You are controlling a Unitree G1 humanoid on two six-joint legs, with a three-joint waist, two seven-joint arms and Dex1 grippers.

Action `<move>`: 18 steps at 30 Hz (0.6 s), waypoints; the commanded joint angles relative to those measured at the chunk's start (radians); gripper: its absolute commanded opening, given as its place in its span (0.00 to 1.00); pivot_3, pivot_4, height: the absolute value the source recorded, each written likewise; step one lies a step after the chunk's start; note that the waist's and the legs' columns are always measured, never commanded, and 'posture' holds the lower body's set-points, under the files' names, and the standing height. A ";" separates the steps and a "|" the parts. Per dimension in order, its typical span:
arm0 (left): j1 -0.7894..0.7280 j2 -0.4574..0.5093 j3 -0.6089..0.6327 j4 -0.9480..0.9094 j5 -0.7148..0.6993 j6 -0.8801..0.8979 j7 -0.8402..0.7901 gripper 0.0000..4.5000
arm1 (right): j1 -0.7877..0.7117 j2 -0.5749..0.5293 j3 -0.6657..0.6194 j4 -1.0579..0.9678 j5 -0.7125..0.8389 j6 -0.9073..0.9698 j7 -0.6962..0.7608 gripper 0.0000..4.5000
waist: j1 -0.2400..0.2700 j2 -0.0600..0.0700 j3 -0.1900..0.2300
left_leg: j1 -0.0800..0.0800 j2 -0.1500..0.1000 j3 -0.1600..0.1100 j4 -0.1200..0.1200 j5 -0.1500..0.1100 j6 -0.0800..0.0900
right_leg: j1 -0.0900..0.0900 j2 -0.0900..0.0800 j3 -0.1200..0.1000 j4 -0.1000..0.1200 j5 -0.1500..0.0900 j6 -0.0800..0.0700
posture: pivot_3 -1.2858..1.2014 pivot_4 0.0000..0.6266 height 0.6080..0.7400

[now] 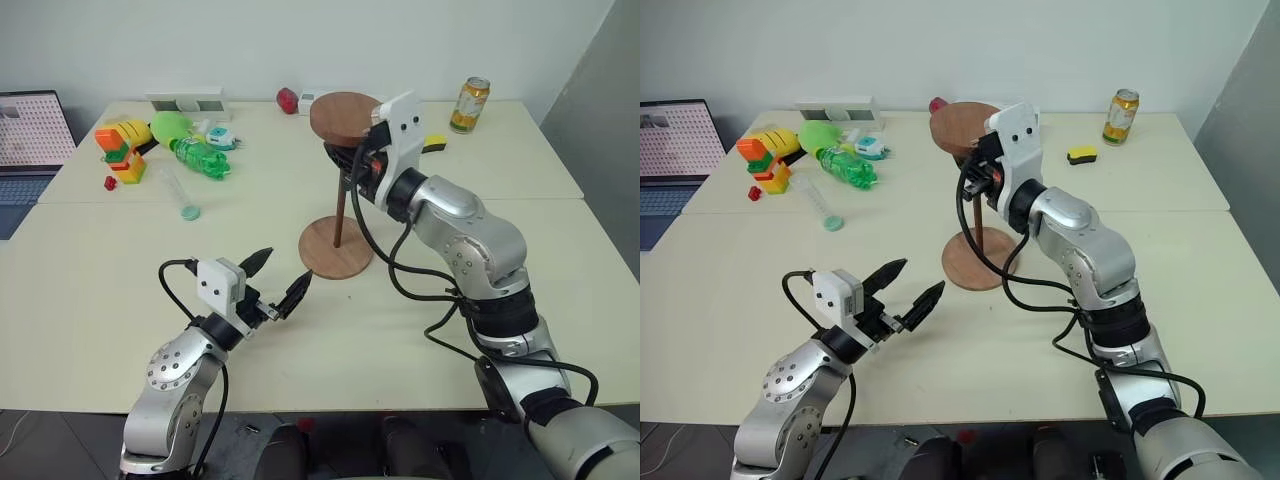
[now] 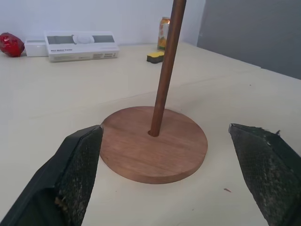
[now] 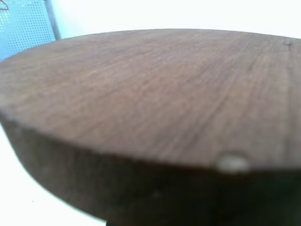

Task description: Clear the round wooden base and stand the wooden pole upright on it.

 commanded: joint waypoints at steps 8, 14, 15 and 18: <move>-0.039 0.010 -0.008 0.008 -0.007 -0.017 -0.010 1.00 | 0.027 0.014 0.023 0.058 -0.092 -0.075 0.067 0.10 | 0.000 0.000 0.000 | 0.001 0.000 0.000 0.000 0.000 0.000 | 0.000 0.000 0.000 0.001 0.000 0.000 | 0.52 0.24 1.00; -0.030 0.010 -0.008 -0.002 -0.010 -0.013 -0.009 1.00 | 0.036 -0.001 0.036 0.058 -0.119 -0.058 0.102 0.10 | 0.000 0.000 -0.001 | 0.003 0.000 0.000 0.000 0.000 0.000 | 0.003 0.000 0.000 0.001 0.000 0.000 | 0.52 0.24 1.00; -0.029 0.012 -0.007 -0.001 -0.009 -0.013 -0.010 1.00 | 0.035 -0.002 0.026 0.050 -0.100 -0.025 0.109 0.10 | 0.000 0.000 -0.001 | 0.004 0.000 0.000 0.000 0.000 0.000 | 0.003 0.000 0.000 0.001 0.000 0.000 | 0.52 0.24 1.00; -0.041 0.015 0.001 0.012 -0.007 -0.015 -0.008 1.00 | 0.033 -0.003 0.005 0.025 -0.063 0.045 0.118 0.10 | 0.000 0.000 -0.001 | 0.006 0.000 0.000 0.000 0.000 0.000 | 0.006 0.000 0.000 0.000 0.000 0.000 | 0.52 0.24 1.00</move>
